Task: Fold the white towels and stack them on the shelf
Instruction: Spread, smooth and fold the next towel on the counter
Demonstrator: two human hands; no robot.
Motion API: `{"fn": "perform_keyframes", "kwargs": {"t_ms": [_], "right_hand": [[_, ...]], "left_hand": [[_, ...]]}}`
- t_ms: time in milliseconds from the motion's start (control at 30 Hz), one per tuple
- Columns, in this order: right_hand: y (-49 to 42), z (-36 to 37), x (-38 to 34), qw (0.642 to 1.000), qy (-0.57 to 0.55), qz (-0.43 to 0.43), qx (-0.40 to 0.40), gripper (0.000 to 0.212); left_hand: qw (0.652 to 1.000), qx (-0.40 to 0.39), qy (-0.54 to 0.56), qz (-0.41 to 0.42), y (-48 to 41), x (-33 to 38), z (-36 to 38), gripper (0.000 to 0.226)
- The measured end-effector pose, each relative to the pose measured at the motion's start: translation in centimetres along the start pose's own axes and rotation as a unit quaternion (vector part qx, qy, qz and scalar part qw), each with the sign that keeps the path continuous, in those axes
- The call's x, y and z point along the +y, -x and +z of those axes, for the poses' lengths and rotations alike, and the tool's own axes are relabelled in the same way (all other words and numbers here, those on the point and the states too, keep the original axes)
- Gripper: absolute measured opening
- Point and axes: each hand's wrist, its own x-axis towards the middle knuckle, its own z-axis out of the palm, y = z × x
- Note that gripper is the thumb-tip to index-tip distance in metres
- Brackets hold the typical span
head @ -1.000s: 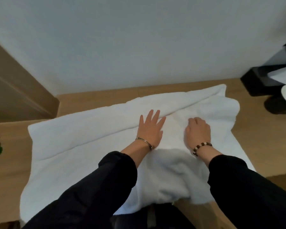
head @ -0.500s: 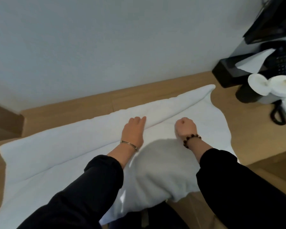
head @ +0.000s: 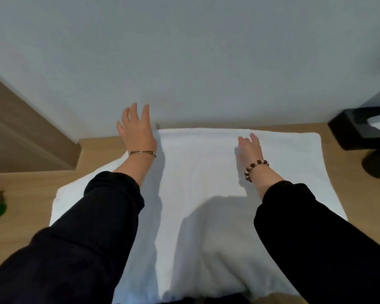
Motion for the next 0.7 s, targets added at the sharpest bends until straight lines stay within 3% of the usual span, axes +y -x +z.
{"fn": "perform_keyframes", "kwargs": {"t_ms": [67,133,200,267,333,600,700], "right_hand": [[0.6,0.8,1.4,0.991,0.120,-0.051,-0.040,0.060],[0.8,0.9,4.1,0.948,0.293,-0.086,-0.090,0.059],[0.5,-0.1,6.5,0.844,0.510,-0.077,-0.147,0.061],[-0.1,-1.5,7.9,0.761,0.623,-0.077,-0.166,0.063],[-0.3,-2.8,8.3,0.746,0.643,-0.066,-0.159,0.065],[-0.2,-3.2,7.2,0.730,0.680,-0.006,-0.076,0.068],[1.5,1.4,6.6,0.713,0.695,-0.079,-0.048,0.070]], "left_hand": [[0.991,0.046,0.033,0.120,1.7,1.3,0.7,0.067],[0.960,0.004,0.071,0.271,5.3,2.2,2.2,0.048],[0.934,-0.169,0.072,0.305,9.0,2.5,4.3,0.045],[0.908,-0.341,-0.023,0.241,12.1,2.2,6.5,0.057],[0.899,-0.378,-0.046,0.215,13.8,2.7,7.7,0.059],[0.877,-0.414,0.022,0.241,14.4,5.7,6.7,0.067],[0.899,-0.394,0.046,0.183,14.9,2.3,5.5,0.064]]}}
